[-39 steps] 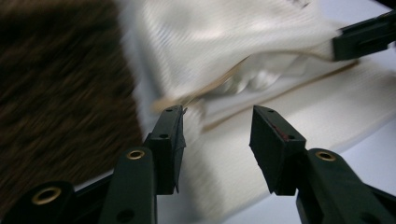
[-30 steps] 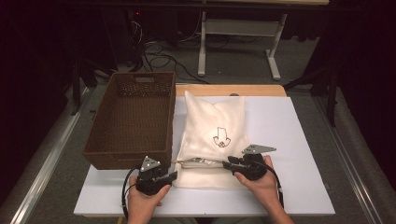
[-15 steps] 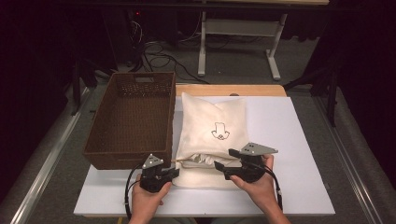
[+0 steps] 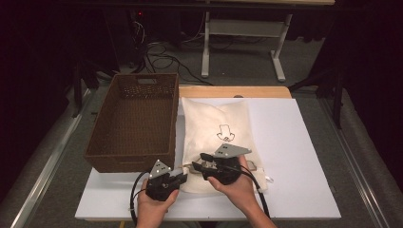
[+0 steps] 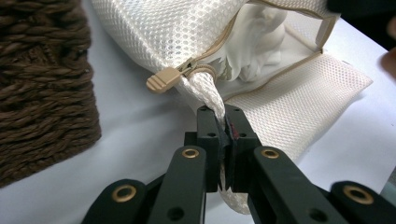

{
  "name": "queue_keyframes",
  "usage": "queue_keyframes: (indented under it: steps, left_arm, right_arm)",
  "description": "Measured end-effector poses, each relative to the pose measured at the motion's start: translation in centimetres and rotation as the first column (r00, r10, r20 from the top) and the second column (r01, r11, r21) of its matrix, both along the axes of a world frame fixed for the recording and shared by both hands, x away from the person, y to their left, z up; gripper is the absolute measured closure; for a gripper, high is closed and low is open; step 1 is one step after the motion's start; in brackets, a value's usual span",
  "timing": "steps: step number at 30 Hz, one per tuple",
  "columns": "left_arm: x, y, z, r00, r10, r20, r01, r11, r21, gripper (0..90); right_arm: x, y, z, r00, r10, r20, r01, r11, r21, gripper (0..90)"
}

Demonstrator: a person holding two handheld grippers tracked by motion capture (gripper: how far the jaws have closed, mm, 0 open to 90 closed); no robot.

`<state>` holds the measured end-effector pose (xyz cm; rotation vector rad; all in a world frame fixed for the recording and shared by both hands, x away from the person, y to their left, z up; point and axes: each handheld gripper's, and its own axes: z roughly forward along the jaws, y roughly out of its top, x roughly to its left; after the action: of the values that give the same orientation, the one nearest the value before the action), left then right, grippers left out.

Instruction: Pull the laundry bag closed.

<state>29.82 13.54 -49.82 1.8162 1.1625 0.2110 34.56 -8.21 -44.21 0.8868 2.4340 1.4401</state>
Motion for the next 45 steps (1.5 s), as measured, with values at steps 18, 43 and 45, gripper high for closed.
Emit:
queue_keyframes:
  steps: [18, 43, 45]
  left_arm:
    - [-0.6, -0.4, 0.0, 0.9998, -0.016, 0.008, 0.016, 0.9994, 0.030, 86.7]
    - [-0.4, -0.1, -0.1, 0.9999, -0.014, 0.004, 0.014, 0.9998, 0.015, 86.7]
    - [-0.5, -0.2, -0.1, 0.9999, -0.015, 0.005, 0.015, 0.9998, 0.014, 86.7]
  right_arm:
    - [1.5, 6.4, -1.7, 0.9887, 0.149, -0.017, -0.148, 0.957, -0.250, 63.7]
    - [1.9, 1.3, -2.5, 0.9753, 0.067, -0.211, -0.090, 0.990, -0.104, 80.3]
    - [1.8, 1.1, -2.6, 0.9738, 0.063, -0.218, -0.086, 0.991, -0.100, 80.4]
